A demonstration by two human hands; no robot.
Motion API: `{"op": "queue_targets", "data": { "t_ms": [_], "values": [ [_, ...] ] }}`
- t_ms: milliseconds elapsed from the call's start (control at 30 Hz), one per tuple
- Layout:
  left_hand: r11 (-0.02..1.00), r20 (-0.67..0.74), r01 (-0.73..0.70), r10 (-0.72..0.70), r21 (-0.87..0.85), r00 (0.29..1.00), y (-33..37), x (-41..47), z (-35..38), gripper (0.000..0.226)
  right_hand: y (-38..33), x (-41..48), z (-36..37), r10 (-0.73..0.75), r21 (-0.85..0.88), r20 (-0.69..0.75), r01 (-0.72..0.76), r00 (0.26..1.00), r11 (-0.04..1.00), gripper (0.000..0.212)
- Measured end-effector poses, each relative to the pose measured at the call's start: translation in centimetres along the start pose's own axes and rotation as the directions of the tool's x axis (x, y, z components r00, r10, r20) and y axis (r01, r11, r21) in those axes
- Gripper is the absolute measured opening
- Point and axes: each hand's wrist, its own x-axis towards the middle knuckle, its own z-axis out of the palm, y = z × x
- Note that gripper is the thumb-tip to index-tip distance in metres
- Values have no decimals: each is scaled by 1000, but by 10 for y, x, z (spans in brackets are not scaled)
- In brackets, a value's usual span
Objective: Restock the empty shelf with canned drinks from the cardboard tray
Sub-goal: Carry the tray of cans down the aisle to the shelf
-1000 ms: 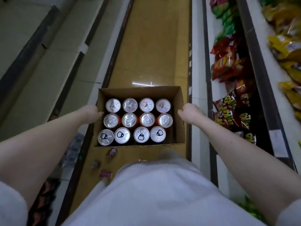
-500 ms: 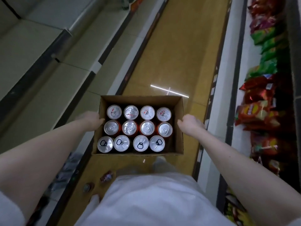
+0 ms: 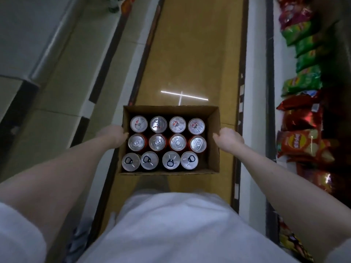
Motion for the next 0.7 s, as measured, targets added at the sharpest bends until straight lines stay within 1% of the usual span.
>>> {"op": "queue_targets", "data": {
  "t_ms": [100,133,167,233,333,400,533,667,700],
  "values": [
    [997,-11,-69,70,21,998,7,45,-39,41,-16,26,-16,69,50,-23,-67,997,996,32],
    [993,13,-100,99,71,995,21,77,-74,41,-22,49,-32,135,89,-9,-134,991,987,33],
    [994,4,-95,95,55,995,25,86,-82,42,-25,53,-38,152,99,-18,-149,988,984,33],
    [990,-12,-109,111,84,994,39,111,-103,42,-28,76,-54,160,103,-41,-155,986,982,32],
    [984,-3,-123,124,132,992,36,117,-102,39,-29,82,-54,147,74,-33,-144,989,987,31],
    [987,5,-109,109,122,994,38,126,-97,40,-26,93,-52,140,63,-22,-139,990,988,30],
    [996,50,-68,65,62,997,64,175,-84,40,-14,162,-57,104,54,5,-104,995,993,32],
    [998,76,-55,51,42,996,83,219,-65,41,-5,214,-40,127,23,34,-128,991,991,32],
    [998,91,-54,51,30,995,89,244,-56,41,-3,238,-30,135,28,46,-137,990,990,34]
  ]
}}
